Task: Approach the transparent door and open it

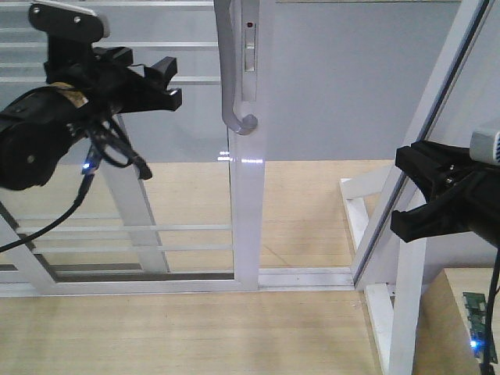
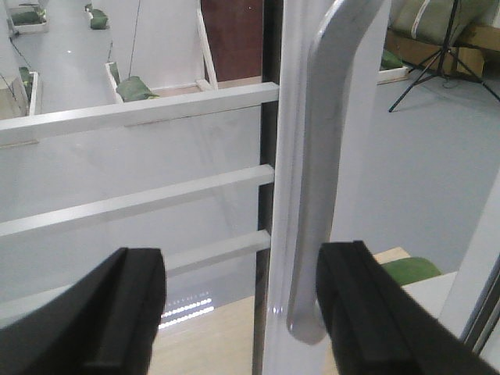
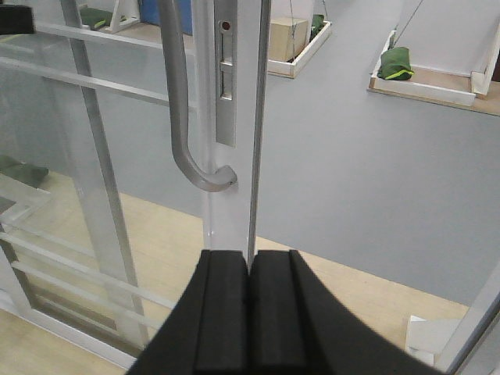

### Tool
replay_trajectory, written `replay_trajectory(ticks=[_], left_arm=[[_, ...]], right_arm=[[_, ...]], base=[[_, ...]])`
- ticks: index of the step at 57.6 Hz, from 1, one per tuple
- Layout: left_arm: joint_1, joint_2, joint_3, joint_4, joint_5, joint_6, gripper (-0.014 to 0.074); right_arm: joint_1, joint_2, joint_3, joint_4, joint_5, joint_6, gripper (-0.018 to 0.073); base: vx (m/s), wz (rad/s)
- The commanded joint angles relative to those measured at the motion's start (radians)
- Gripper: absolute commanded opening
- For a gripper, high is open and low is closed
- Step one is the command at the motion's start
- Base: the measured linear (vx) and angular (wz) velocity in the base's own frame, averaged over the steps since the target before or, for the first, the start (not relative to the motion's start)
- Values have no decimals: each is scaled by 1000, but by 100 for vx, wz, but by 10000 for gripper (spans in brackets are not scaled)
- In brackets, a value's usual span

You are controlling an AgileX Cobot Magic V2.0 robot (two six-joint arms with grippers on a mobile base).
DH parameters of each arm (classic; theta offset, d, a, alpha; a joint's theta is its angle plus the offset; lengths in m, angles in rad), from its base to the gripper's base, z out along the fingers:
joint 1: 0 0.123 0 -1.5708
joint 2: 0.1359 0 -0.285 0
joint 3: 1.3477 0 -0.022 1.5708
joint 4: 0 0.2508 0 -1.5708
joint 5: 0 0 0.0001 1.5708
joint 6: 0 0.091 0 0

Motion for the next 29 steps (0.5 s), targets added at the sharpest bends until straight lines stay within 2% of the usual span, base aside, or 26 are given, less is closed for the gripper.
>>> replay_trajectory(ticks=[1,7,15,20,24,29], left_arm=[[-5,44,-117,24,-92,-71,539],[-6,121,-208,94,-92,-157,534],[-21,186,-295,234,-92,-292,525],[-33,216,-332,315,-93,-336,517],[-37,242,-361,344,-91,-359,516],[-39,266,-387,339,-92,-365,516]], right_arm=[[-5,-10,-27,-4,-79,-18,-3],[-5,-10,-27,-4,-78,-42,-3],[-5,-10,-27,-5,-80,-83,-3],[-5,-10,-27,-5,-79,-87,-3],[-5,-10,-27,-5,-82,-87,-3],[-5,-10,-27,-5,-86,-87,-3]], base=[[0,0],[0,0],[0,0],[0,0],[0,0],[0,0]])
